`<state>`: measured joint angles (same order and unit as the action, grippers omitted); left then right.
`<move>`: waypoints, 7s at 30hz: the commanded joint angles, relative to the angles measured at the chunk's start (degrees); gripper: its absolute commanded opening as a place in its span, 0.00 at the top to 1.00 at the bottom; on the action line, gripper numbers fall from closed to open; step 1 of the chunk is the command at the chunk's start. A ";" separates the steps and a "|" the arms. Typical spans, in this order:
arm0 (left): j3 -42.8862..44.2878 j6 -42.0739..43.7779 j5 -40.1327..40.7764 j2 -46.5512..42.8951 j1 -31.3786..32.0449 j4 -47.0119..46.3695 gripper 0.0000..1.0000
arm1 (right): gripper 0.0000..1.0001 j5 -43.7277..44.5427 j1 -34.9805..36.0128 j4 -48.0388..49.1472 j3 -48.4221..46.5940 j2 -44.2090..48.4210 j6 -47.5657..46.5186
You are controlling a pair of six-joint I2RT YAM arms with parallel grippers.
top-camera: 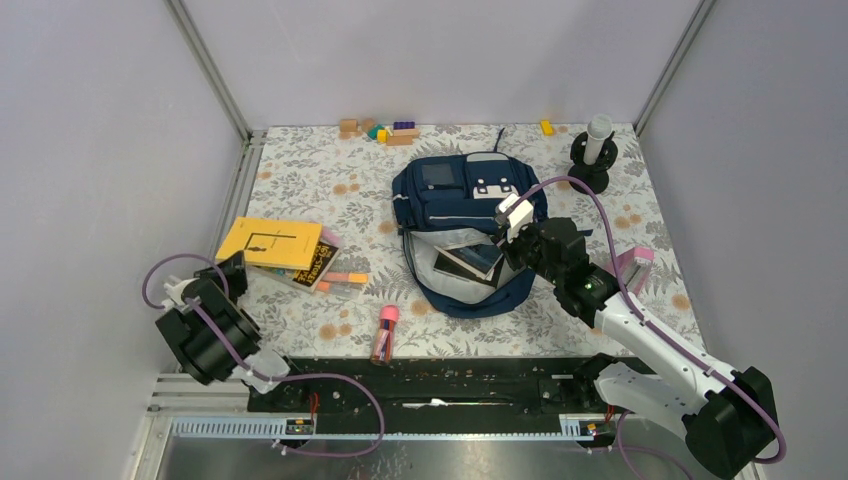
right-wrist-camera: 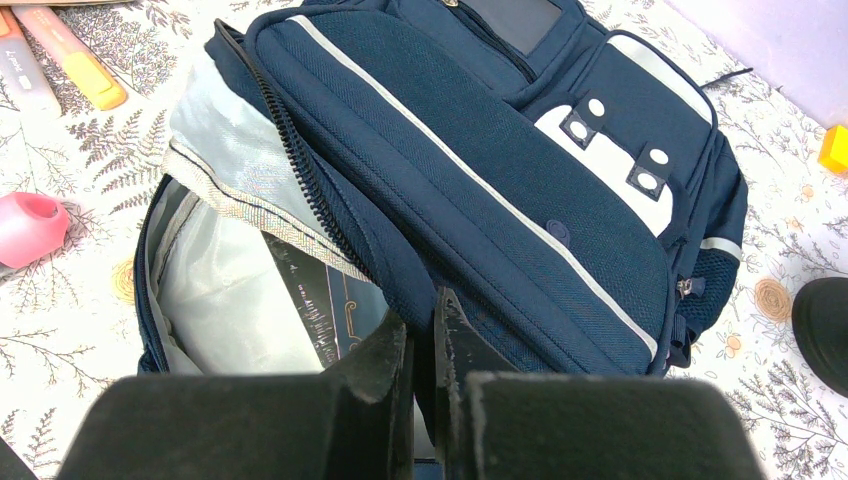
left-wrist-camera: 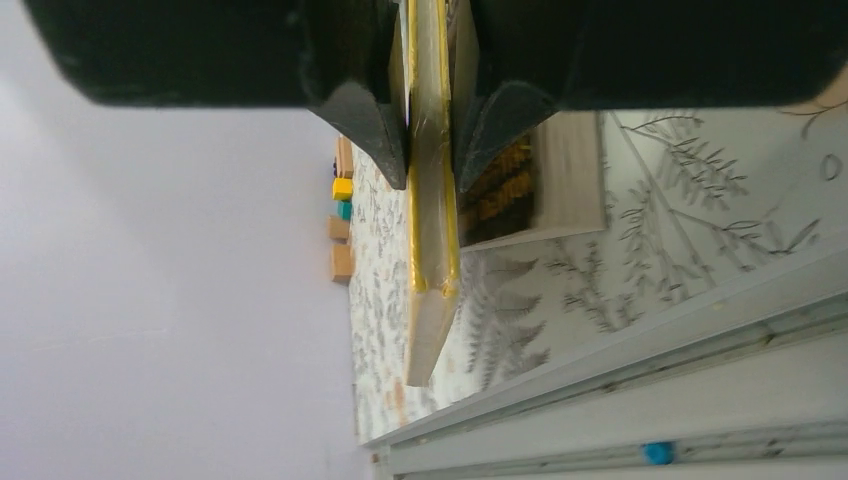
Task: Pack the student bag
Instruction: Pick up the book from the center of the board, then place the book in the student bag.
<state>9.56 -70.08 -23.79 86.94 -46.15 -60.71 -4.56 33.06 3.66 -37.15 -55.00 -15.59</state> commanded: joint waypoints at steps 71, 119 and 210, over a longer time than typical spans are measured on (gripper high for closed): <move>28.41 34.14 -30.95 -36.54 51.12 64.94 1.00 | 1.00 8.90 -0.39 -13.05 -14.62 2.34 6.24; 29.66 16.50 7.98 4.72 81.40 11.27 1.00 | 1.00 6.30 -0.34 -14.91 -14.47 3.48 9.88; 7.73 7.90 -9.07 -9.06 83.66 17.05 0.99 | 1.00 8.00 -0.29 -16.56 -15.00 6.03 10.82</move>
<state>16.25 -63.18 -33.12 79.85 37.23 -39.72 2.07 32.95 -16.29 -48.56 -50.89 -6.11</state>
